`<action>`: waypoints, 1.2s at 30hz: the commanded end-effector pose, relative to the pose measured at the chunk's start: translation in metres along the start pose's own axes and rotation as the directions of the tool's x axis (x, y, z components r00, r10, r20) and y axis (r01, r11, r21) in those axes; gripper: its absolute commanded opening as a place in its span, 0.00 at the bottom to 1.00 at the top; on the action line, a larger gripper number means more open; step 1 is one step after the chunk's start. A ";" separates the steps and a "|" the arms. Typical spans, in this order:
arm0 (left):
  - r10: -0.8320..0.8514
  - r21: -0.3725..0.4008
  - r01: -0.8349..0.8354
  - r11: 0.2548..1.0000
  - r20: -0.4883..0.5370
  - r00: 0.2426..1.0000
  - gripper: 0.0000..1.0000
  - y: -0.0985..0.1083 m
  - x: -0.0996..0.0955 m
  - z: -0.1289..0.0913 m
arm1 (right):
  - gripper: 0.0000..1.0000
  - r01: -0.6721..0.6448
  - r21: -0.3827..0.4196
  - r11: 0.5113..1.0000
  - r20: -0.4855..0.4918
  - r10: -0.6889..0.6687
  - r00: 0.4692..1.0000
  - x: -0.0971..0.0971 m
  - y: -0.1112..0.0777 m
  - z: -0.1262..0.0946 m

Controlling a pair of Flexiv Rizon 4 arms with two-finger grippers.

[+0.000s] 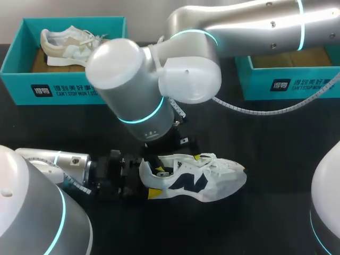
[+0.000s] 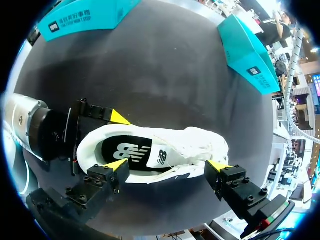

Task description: Take the shoe out of the shoebox, open the shoe tongue, remove and reinsert the insole, then place the shoe into the shoebox

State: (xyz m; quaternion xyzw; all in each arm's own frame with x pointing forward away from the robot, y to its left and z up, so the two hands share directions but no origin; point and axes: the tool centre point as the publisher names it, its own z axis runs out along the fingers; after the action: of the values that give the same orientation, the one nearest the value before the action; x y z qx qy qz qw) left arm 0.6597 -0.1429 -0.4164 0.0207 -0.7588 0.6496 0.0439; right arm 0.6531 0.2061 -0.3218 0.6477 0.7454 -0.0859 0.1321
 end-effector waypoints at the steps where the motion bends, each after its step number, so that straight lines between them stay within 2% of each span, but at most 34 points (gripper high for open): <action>1: -0.001 0.001 0.001 1.000 0.001 1.000 0.00 0.003 0.000 -0.001 | 1.00 -0.198 -0.024 0.980 0.122 0.199 0.972 0.006 -0.007 0.009; 28: -0.001 0.001 0.001 1.000 0.001 1.000 0.00 0.003 0.000 -0.001 | 1.00 -0.355 -0.069 0.932 0.121 0.361 0.925 -0.018 0.006 0.039; 36: -0.001 0.001 0.001 1.000 0.001 1.000 0.00 0.003 0.000 -0.001 | 1.00 -0.409 -0.048 0.911 0.112 0.412 0.904 -0.026 -0.002 0.042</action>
State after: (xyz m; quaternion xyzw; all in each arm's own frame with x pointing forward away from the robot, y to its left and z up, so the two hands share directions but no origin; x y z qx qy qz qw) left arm 0.6597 -0.1430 -0.4164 0.0207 -0.7587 0.6496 0.0439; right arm 0.6655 0.1735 -0.3527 0.6411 0.7352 -0.1316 0.1768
